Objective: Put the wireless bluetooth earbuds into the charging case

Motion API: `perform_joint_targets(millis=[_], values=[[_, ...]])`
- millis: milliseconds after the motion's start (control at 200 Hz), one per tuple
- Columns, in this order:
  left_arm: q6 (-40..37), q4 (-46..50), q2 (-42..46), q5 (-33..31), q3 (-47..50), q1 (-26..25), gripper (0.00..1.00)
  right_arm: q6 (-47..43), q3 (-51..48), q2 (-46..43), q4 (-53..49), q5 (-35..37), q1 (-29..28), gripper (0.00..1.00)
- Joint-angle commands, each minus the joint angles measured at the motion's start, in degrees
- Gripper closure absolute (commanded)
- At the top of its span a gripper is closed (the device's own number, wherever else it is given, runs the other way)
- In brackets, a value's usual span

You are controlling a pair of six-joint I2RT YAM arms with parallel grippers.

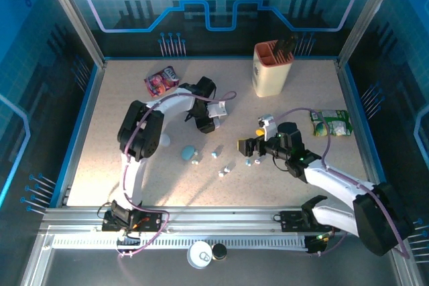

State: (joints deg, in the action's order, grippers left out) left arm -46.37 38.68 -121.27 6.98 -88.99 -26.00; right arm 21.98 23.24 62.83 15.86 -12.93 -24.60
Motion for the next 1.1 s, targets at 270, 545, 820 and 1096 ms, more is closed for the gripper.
perform_joint_targets(millis=[270,545,820,1096], values=[[2.7,-32.7,23.5,4.7,24.1,-6.1,0.56,13.8,5.9,-3.4,-10.8,-15.6,8.0,0.0],[0.5,-42.1,32.3,0.3,34.3,-13.9,0.57,16.3,8.8,-2.0,-13.0,-18.6,8.0,0.23],[0.4,-40.6,35.0,-1.1,36.4,-18.2,0.57,15.1,12.0,3.1,-14.5,-21.6,5.4,0.34],[-0.8,-38.5,34.8,-3.3,35.9,-19.8,0.56,14.3,13.4,5.8,-14.7,-20.1,3.2,0.59]])
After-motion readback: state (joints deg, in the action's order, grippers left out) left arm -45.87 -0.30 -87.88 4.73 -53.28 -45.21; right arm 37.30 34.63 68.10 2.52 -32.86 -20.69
